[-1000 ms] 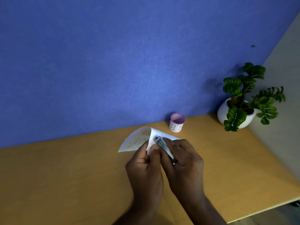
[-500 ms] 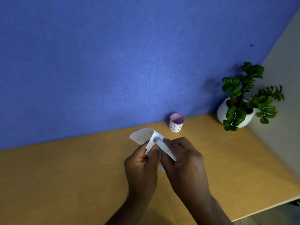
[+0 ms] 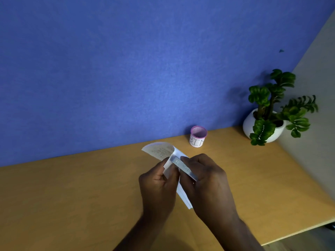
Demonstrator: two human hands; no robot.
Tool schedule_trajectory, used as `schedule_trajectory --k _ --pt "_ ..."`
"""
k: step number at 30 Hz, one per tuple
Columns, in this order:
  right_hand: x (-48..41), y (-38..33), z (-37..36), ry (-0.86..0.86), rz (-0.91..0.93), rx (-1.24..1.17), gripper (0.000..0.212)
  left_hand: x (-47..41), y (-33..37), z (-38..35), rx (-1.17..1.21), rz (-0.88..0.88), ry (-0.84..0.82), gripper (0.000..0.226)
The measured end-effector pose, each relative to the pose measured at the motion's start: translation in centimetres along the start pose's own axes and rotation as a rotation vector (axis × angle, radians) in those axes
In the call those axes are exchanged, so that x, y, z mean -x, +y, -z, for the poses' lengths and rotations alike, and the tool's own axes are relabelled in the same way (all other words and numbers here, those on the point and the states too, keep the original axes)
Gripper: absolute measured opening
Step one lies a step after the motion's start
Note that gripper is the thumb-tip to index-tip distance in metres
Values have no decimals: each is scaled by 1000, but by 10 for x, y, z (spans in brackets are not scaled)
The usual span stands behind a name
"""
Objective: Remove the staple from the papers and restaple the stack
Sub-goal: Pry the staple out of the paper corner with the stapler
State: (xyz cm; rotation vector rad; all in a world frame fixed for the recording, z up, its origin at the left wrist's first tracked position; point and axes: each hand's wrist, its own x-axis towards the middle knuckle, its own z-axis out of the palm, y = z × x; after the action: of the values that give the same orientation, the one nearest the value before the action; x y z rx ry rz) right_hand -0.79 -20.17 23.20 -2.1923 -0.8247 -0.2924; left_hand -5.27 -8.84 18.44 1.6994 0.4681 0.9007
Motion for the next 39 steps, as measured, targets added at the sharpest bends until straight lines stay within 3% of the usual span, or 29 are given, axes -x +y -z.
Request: schedule_trajectory --k 4,9,16,32,39 --pt "1 -5 3 -18 9 97 28 2 -4 1 -19 -34 -53 36" --pt "-4 12 5 105 -88 -9 19 -6 8 3 36 253 21 45" --pt "5 19 -9 96 -183 -171 22 -7 13 3 158 380 32 41" --pt "3 9 -12 9 -75 -38 25 2 18 1 40 223 -1 25" --pt "-1 5 -2 -76 -5 82 25 1 7 4 -113 29 -24 17"
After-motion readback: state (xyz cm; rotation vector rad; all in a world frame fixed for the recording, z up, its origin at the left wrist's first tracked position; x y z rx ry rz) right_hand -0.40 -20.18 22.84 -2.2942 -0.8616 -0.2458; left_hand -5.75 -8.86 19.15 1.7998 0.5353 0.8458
